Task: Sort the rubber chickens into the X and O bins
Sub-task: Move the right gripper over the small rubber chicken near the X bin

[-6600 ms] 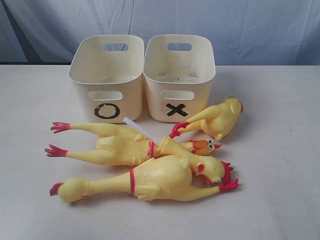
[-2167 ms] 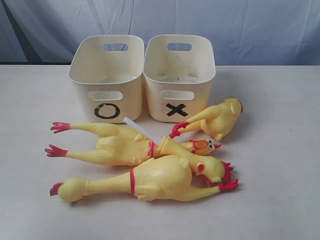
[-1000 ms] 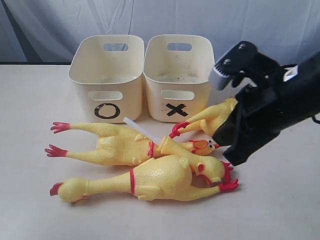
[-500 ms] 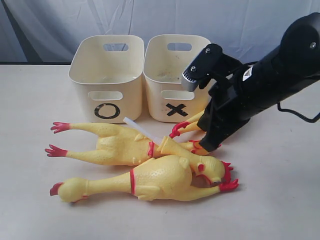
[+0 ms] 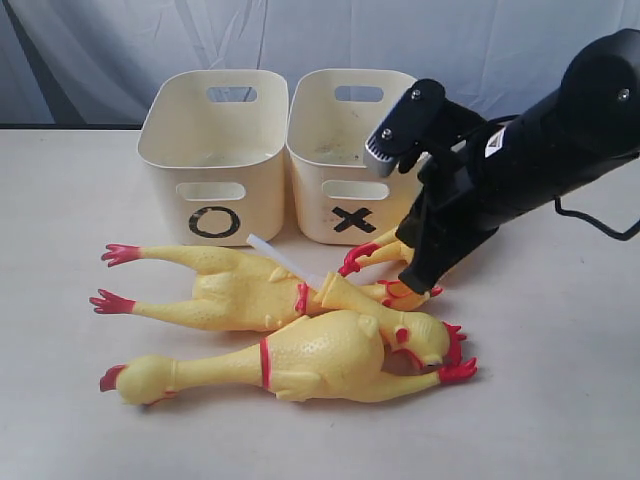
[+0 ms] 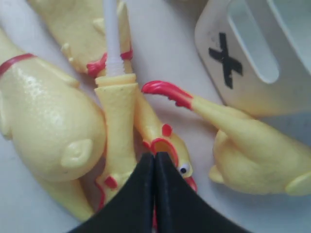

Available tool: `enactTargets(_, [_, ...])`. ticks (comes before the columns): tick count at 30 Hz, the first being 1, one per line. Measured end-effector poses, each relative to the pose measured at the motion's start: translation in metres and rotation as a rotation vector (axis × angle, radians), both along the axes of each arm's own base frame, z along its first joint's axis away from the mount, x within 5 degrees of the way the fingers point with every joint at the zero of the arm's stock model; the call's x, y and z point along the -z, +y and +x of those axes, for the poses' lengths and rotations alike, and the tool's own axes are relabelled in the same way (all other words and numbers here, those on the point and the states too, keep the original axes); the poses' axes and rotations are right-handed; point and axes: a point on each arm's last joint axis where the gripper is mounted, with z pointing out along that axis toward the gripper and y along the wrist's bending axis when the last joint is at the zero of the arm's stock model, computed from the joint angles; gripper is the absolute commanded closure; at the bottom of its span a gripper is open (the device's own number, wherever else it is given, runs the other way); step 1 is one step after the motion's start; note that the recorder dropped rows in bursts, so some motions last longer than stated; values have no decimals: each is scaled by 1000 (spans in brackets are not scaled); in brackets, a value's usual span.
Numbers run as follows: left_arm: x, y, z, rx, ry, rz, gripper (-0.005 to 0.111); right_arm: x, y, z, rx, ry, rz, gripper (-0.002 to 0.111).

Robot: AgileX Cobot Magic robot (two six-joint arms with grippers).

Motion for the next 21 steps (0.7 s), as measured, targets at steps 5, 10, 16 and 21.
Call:
enactTargets(5, [0, 0, 0, 0, 0, 0, 107, -5, 1, 8, 23, -98, 30, 109])
enactTargets(10, [0, 0, 0, 0, 0, 0, 107, 6, 2, 14, 8, -103, -12, 109])
enactTargets(16, [0, 0, 0, 0, 0, 0, 107, 29, 5, 18, -5, -12, -61, 109])
enactTargets(21, [0, 0, 0, 0, 0, 0, 107, 31, 5, 16, -6, 11, -65, 109])
